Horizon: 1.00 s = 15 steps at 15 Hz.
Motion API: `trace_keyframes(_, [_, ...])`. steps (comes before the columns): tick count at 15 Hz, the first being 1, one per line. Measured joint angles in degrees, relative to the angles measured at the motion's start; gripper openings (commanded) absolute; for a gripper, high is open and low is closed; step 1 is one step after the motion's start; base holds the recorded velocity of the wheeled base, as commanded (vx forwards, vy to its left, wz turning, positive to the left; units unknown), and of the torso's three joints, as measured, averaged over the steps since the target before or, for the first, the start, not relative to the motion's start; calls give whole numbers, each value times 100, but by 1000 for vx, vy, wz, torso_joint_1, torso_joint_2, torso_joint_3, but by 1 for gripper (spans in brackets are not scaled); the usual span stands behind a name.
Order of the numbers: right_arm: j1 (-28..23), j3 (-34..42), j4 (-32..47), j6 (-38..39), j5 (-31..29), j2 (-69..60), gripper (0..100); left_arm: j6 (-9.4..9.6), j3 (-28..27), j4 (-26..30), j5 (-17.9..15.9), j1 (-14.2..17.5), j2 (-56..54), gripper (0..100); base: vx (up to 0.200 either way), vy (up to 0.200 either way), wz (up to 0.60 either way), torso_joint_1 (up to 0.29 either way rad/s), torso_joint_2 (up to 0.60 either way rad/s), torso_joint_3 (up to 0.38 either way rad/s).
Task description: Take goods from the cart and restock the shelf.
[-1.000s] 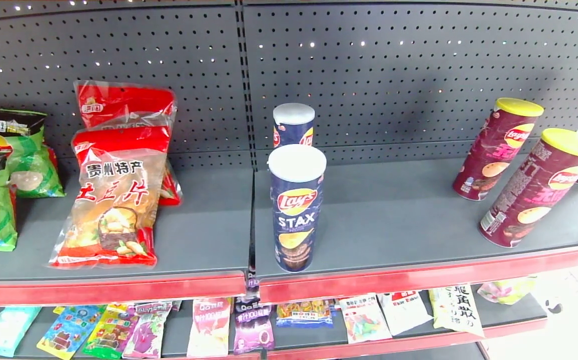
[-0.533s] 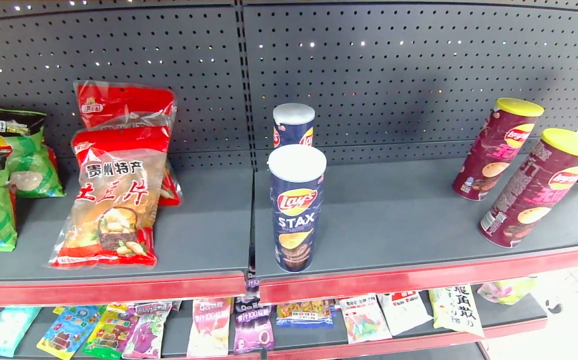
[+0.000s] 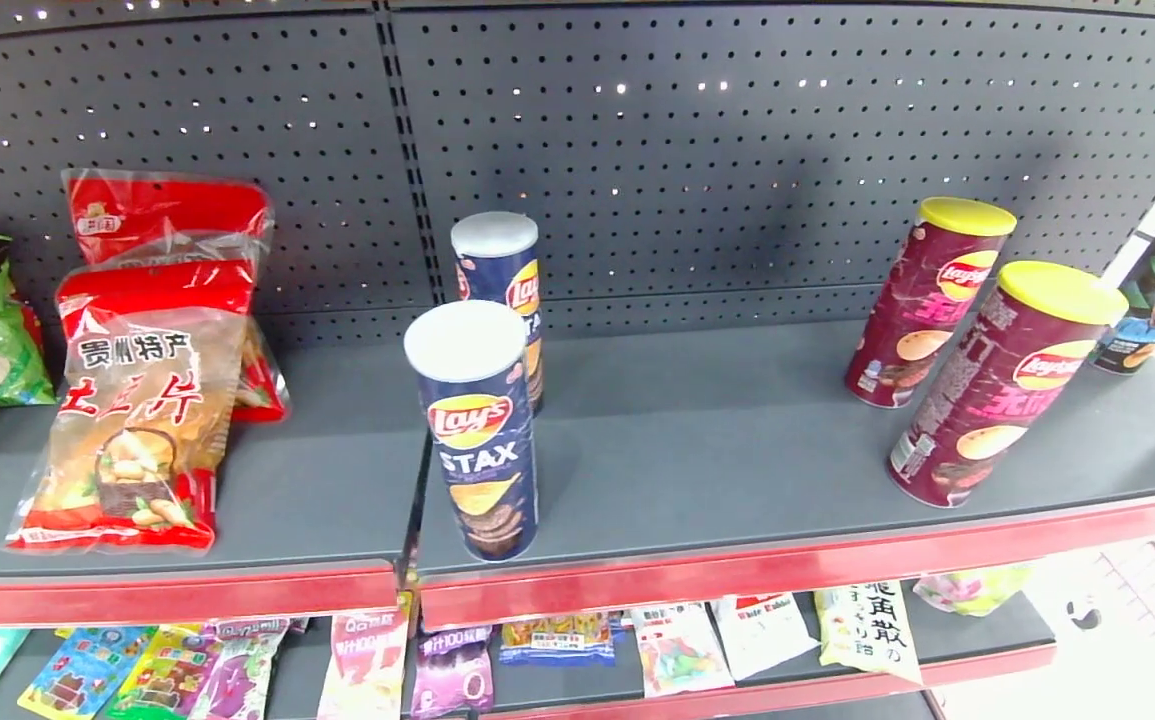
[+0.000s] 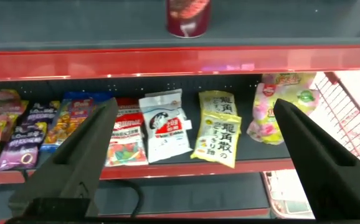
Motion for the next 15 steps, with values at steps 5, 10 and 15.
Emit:
trace_keyframes(5, [1, -2, -2, 9, -9, 0, 100, 0, 2, -5, 0, 0, 2, 100, 0, -200, 0, 1, 6, 0])
trace_keyframes(10, [1, -2, -6, 9, -5, 2, 100, 0, 5, 0, 0, 0, 5, 100, 0, -200, 0, 1, 7, 4])
trace_keyframes(15, [1, -2, -2, 17, 17, 5, 100, 2, 5, -2, 0, 0, 5, 100, 0, -200, 0, 3, 0, 6])
